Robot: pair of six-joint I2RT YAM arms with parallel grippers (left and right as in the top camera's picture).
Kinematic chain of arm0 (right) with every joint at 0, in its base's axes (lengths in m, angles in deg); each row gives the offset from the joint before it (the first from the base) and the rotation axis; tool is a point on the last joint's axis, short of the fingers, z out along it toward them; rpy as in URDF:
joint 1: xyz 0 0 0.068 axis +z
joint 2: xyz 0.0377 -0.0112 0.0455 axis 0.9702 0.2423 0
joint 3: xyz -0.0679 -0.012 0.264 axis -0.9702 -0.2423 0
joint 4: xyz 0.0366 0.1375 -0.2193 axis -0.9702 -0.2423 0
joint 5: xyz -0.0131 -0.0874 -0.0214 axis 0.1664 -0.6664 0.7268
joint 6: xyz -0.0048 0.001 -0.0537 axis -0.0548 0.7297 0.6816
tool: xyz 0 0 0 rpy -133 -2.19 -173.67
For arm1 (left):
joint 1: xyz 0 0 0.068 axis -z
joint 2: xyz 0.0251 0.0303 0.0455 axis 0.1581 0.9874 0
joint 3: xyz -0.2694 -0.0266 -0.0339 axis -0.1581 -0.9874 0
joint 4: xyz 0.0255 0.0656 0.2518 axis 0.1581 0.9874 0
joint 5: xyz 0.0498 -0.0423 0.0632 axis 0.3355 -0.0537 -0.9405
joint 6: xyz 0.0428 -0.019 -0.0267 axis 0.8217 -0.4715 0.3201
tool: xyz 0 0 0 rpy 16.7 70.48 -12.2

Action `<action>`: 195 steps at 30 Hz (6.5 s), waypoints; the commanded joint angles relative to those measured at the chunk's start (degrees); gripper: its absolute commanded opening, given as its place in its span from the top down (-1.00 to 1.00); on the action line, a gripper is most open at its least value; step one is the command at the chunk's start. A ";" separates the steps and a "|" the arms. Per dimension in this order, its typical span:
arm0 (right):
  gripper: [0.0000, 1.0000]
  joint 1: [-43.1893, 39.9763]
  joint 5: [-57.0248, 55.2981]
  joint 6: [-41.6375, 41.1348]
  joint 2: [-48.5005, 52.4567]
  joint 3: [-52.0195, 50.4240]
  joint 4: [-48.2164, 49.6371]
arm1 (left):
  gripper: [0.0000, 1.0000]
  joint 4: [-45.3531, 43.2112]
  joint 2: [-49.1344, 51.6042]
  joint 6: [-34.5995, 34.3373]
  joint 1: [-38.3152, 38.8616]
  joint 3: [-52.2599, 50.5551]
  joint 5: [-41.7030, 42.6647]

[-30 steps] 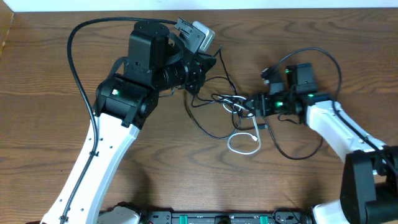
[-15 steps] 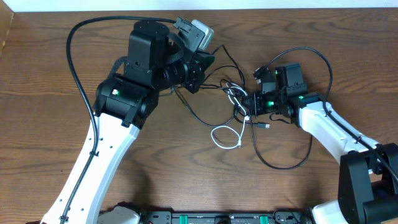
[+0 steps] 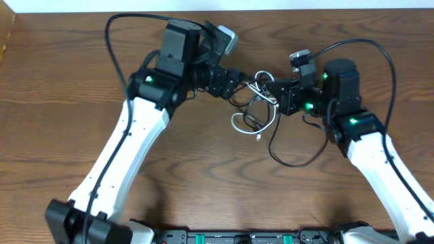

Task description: Untangle cables

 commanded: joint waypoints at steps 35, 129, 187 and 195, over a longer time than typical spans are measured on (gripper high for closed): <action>0.98 -1.84 7.69 -2.01 -12.85 1.60 -2.93 | -0.68 -0.57 8.15 8.00 0.02 -0.09 11.15; -0.04 -21.92 10.16 0.24 -24.98 1.57 -17.40 | 0.85 -3.34 7.74 3.21 -23.58 -0.09 3.89; -0.35 6.54 -1.84 -4.37 22.27 1.53 0.98 | 0.85 -4.04 -6.73 3.41 -0.83 -0.09 14.29; -0.32 6.84 -1.77 -4.35 24.94 1.53 1.44 | 0.85 -4.04 -8.20 3.41 -0.85 -0.09 14.36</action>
